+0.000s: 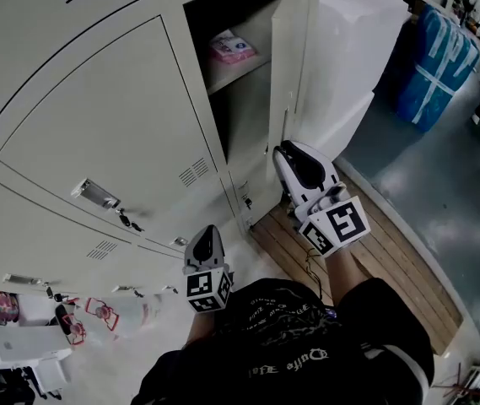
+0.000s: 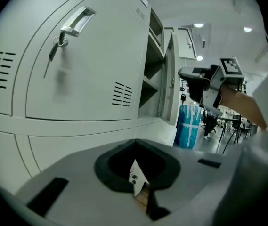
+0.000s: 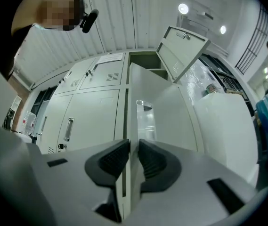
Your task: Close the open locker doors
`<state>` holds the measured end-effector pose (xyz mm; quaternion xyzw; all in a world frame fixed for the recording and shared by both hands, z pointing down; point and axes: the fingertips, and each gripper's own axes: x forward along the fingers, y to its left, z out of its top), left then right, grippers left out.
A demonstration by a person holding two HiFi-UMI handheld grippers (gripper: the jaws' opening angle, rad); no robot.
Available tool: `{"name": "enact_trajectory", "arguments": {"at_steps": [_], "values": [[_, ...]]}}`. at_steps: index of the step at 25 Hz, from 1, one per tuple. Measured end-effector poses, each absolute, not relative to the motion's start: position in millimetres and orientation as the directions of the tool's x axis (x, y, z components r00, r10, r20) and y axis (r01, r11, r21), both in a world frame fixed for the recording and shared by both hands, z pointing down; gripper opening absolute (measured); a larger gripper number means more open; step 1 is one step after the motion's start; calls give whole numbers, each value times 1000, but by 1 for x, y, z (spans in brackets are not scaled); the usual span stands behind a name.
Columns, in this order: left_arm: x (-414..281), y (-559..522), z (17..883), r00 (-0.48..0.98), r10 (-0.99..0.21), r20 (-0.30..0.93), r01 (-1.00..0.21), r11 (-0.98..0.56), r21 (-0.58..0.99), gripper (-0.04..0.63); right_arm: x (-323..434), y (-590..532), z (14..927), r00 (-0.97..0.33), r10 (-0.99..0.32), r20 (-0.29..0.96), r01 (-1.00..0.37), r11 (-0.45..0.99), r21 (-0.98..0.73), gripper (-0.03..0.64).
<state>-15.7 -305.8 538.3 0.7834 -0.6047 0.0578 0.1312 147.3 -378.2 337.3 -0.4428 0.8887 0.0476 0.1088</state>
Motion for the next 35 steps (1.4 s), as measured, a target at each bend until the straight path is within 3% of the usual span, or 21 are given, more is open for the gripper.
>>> {"name": "enact_trajectory", "arguments": {"at_steps": [13,35], "values": [[-46,-321,529,220,-950,223,-970,-188,155,8,89,-413,337,-650,-741,-168,-758,646,89,61],[-80,-325,534,130,-960,246,-988,-103,118,8,59,-463,341,-639,-757,-139,-768,638,59,31]]}}
